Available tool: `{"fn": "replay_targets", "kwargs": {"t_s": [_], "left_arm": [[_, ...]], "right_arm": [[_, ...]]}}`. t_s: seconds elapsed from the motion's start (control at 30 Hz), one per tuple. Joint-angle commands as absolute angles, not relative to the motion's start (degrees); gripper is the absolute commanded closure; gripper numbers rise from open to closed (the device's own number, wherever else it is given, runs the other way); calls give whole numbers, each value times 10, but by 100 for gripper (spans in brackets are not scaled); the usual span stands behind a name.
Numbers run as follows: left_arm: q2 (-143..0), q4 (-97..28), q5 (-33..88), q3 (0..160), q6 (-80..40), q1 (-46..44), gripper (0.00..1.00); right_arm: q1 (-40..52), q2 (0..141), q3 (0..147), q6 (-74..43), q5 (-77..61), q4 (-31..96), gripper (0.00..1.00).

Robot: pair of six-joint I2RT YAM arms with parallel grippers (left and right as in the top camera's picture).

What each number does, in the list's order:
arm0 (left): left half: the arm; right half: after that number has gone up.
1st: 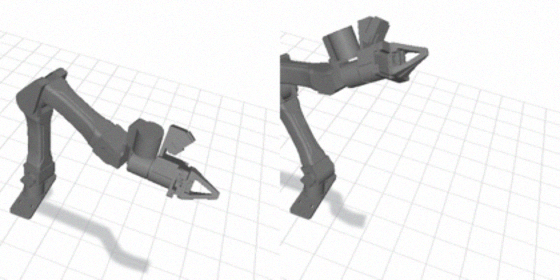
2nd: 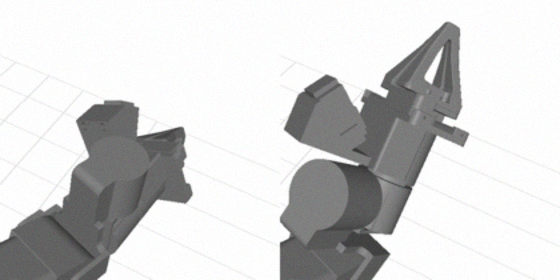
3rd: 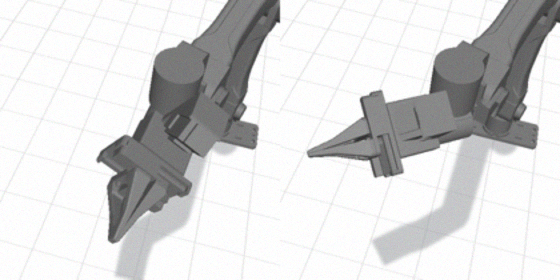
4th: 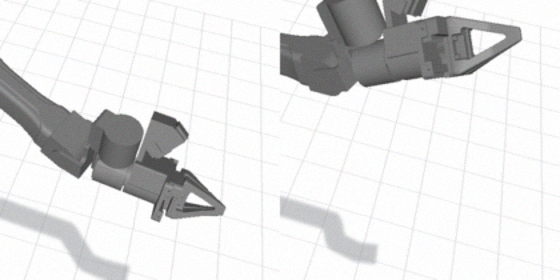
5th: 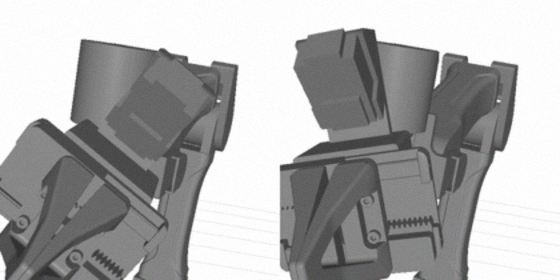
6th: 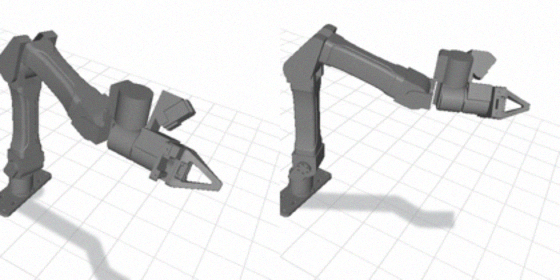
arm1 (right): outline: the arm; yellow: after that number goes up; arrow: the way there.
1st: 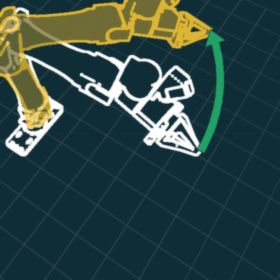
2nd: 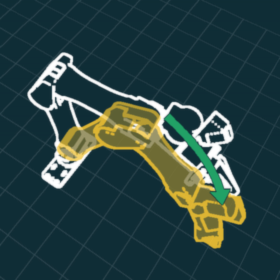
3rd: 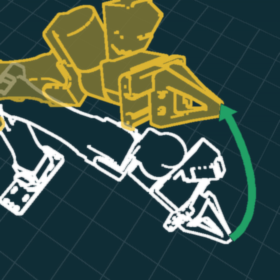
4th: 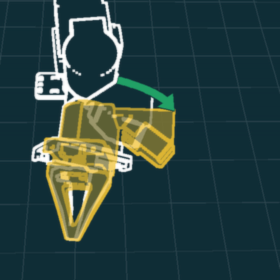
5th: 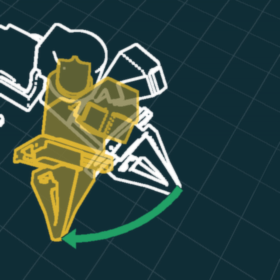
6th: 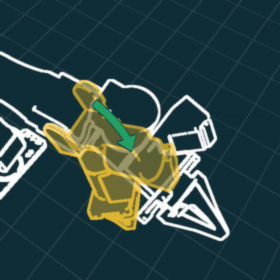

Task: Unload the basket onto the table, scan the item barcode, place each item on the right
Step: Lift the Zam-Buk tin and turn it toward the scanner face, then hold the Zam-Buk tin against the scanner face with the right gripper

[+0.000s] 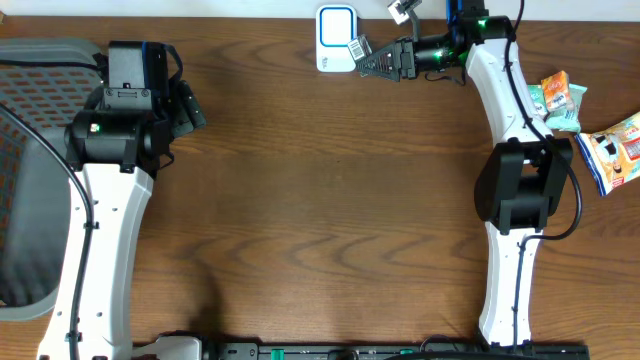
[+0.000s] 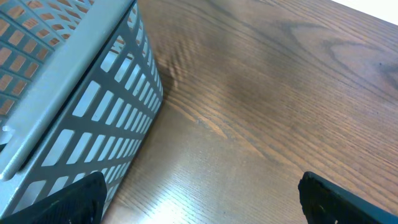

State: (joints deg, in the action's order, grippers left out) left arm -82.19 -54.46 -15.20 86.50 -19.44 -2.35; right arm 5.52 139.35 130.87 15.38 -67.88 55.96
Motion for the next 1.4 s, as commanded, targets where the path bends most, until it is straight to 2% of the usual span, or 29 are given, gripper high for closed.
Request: {"fn": "replay_targets", "kwargs": {"t_s": [0.0,0.1,0.17,0.43,0.57,0.73,1.1,1.2,1.37], "left_arm": [[-824,-547,-159,867,-187,-22,2],[-824,-547,-159,867,-187,-22,2],[-824,-547,-159,867,-187,-22,2],[-824,-547,-159,867,-187,-22,2],[-824,-547,-159,867,-187,-22,2],[-824,-547,-159,867,-187,-22,2],[-824,-547,-159,867,-187,-22,2],[-824,-547,-159,867,-187,-22,2],[-824,-547,-159,867,-187,-22,2]], "right_arm": [[60,1398,1320,148,-630,559,57],[69,1398,1320,143,-512,550,63],[80,1398,1320,115,-385,534,67],[128,1398,1320,102,-28,425,63],[159,1398,1320,158,121,340,59],[190,1399,1319,267,160,234,55],[211,1419,1319,443,180,85,56],[216,1439,1319,501,196,42,54],[231,1465,1319,530,198,-16,51]]}}
